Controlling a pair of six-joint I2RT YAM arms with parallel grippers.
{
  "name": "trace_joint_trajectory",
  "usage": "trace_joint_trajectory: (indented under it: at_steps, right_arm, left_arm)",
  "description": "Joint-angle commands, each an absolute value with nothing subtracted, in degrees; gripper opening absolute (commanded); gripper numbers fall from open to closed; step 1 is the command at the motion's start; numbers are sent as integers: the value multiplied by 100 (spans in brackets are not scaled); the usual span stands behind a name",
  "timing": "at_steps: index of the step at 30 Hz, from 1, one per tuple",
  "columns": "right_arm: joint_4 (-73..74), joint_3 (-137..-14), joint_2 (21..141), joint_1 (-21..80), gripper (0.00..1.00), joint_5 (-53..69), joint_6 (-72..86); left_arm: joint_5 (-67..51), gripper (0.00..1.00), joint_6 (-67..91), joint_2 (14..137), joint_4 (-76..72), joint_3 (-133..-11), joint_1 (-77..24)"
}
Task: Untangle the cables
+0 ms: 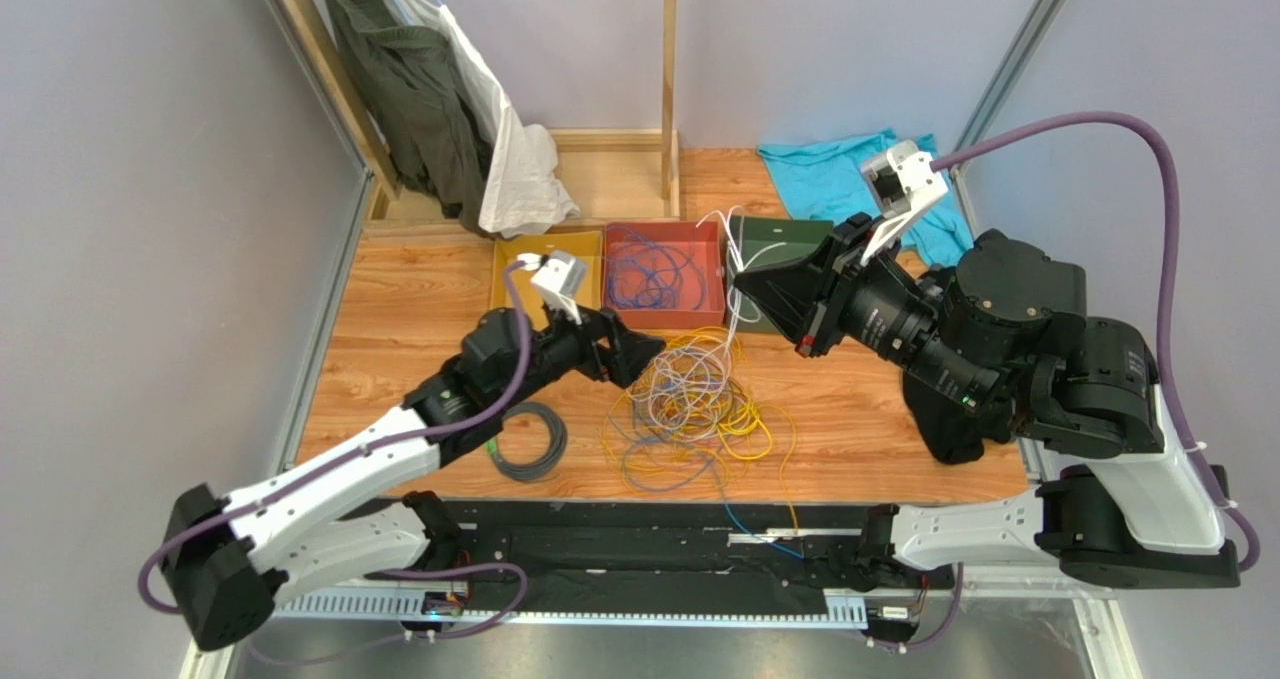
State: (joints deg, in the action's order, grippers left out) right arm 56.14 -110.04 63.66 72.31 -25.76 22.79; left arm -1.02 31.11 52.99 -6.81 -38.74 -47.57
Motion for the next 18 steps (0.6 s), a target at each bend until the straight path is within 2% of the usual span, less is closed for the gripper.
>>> trace_joint_trajectory:
  at_steps: [1,9,14,18]
  right_arm:
    - [5572,-11294,6390,7260,0,-2092,2487]
    - [5660,-11417,6372,7260,0,-2048,2558]
    - [5704,-11382,6320,7260,0,-2083,2593]
    - [5678,-11312,6293,7260,0,-2109,2610]
  left_arm:
    - [-404,99,2224,5958,-1950,-4148,-4834]
    - [-1528,99,2241,6793,-2996,-4140,-4887]
    - [-1687,99,2337,6680,-3199,-3842,-4983]
    - [-1320,99,2364,6181,-3042,-3551,-4983]
